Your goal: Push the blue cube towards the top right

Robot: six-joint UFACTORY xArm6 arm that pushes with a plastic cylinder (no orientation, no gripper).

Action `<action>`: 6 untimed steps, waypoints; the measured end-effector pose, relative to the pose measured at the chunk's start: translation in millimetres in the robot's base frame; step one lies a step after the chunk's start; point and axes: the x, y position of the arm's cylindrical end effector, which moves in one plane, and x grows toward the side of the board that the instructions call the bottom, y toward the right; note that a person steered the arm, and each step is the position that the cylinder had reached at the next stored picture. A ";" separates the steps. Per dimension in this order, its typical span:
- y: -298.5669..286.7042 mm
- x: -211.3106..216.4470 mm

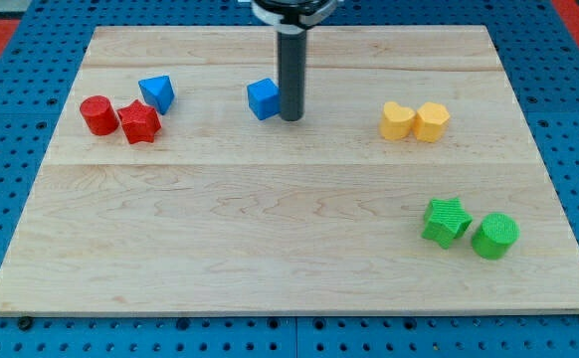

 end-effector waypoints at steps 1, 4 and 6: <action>3.2 -5.8; -58.6 -43.7; 25.2 -43.9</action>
